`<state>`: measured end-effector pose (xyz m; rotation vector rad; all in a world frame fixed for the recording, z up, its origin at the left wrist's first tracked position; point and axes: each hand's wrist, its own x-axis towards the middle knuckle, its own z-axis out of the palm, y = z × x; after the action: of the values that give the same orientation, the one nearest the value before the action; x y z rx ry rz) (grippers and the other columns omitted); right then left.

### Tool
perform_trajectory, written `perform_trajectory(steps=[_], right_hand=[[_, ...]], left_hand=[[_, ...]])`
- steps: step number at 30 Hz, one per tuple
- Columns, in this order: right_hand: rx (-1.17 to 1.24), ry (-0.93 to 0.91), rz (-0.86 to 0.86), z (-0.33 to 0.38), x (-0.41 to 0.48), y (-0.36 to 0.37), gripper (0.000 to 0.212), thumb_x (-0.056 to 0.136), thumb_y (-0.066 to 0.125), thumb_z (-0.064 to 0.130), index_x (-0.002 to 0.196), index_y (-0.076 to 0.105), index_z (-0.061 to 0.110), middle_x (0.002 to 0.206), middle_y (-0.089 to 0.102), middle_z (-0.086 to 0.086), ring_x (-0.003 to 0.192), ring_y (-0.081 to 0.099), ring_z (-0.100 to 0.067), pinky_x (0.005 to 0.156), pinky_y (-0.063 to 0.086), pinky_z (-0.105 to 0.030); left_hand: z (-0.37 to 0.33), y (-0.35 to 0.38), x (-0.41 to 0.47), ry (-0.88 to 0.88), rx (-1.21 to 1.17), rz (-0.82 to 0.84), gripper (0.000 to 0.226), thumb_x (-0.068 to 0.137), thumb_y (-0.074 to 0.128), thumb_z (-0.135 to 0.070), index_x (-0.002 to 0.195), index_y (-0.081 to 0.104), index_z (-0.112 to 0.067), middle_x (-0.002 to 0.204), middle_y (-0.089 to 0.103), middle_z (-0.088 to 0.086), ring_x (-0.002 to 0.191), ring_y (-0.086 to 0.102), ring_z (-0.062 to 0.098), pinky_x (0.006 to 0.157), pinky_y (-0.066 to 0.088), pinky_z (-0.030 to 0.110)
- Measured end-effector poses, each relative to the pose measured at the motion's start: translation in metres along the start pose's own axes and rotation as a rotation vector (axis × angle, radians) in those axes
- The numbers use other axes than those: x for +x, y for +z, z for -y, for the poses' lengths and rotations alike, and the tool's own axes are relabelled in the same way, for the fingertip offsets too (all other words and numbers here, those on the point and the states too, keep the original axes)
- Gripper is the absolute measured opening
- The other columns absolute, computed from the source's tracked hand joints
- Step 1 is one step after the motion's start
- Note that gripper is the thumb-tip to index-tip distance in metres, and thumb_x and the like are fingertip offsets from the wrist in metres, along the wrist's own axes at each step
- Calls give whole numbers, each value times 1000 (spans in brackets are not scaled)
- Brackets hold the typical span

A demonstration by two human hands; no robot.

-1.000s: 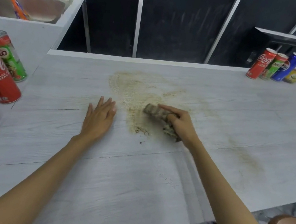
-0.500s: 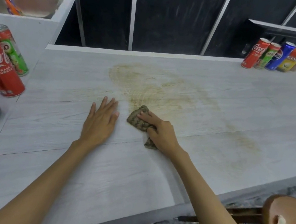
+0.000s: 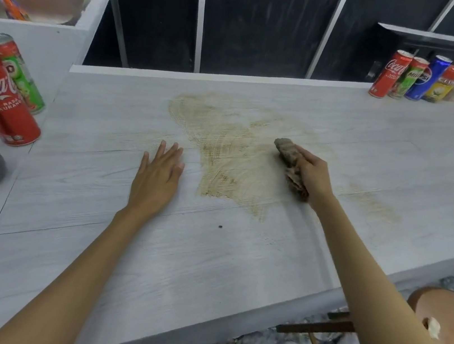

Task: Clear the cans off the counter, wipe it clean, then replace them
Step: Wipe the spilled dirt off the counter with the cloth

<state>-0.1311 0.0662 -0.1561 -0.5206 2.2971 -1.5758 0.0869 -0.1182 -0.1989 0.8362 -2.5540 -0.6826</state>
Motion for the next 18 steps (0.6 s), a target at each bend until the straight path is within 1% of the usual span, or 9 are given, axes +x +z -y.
perform_trajectory(steps=[1, 3, 4, 5, 9, 12, 14, 16, 18], right_hand=[[-214, -43, -10, -4, 5, 5, 43, 92, 40, 6, 133, 51, 16, 130, 55, -13, 95, 61, -22, 76, 51, -21], [-519, -153, 46, -5, 8, 24, 46, 92, 42, 10, 137, 44, 17, 147, 38, -13, 121, 49, -32, 98, 41, -34], [-576, -193, 74, -3, 6, 36, 47, 92, 42, 11, 139, 42, 16, 150, 33, -12, 125, 45, -33, 101, 37, -36], [-593, -228, 107, 1, 2, 46, 47, 92, 42, 12, 139, 41, 15, 150, 33, -12, 125, 46, -34, 101, 37, -37], [-563, -351, 275, 9, -30, 68, 48, 90, 43, 8, 136, 46, 20, 146, 40, -9, 111, 58, -33, 96, 47, -39], [-478, -423, 408, 8, -65, 75, 49, 86, 47, 6, 132, 52, 24, 148, 38, -6, 120, 54, -27, 105, 40, -34], [-402, -453, 508, 4, -80, 75, 50, 83, 48, 3, 128, 56, 24, 146, 40, -4, 128, 46, -18, 108, 32, -22], [-234, -389, 641, 4, -82, 66, 49, 83, 46, 0, 122, 61, 24, 141, 47, 0, 127, 46, -8, 103, 31, -9], [-19, -269, 671, 8, -68, 55, 49, 83, 41, -3, 117, 64, 24, 130, 58, 1, 121, 51, -7, 100, 36, -11]], left_hand=[[0, 1, 0, -2, 9, 5, 48, 100, 20, -32, 145, 22, -15, 155, 18, -4, 144, -1, 7, 117, -8, 32], [-1, 3, 3, -14, 28, 17, 49, 100, 20, -33, 146, 21, -15, 155, 16, -5, 144, -2, 7, 117, -9, 33], [-1, 4, 4, -29, 31, 25, 49, 100, 19, -34, 146, 20, -16, 155, 15, -5, 144, -2, 7, 116, -10, 33], [-1, 5, 6, -50, 31, 34, 50, 100, 18, -35, 146, 20, -17, 156, 14, -5, 144, -3, 6, 116, -11, 33], [0, 7, 13, -104, 7, 47, 50, 99, 17, -37, 146, 19, -19, 156, 12, -7, 143, -5, 6, 114, -13, 33], [-2, 7, 21, -124, -21, 63, 50, 100, 17, -36, 146, 19, -19, 156, 11, -7, 143, -6, 6, 114, -14, 34], [-5, 7, 25, -139, -38, 70, 49, 100, 17, -36, 146, 19, -19, 156, 11, -7, 143, -6, 6, 114, -14, 34], [-6, 7, 27, -142, -54, 61, 50, 100, 17, -36, 146, 19, -20, 156, 11, -7, 143, -6, 5, 114, -14, 33], [-5, 7, 29, -142, -71, 47, 50, 100, 17, -37, 146, 19, -19, 156, 11, -7, 143, -6, 5, 114, -14, 33]])
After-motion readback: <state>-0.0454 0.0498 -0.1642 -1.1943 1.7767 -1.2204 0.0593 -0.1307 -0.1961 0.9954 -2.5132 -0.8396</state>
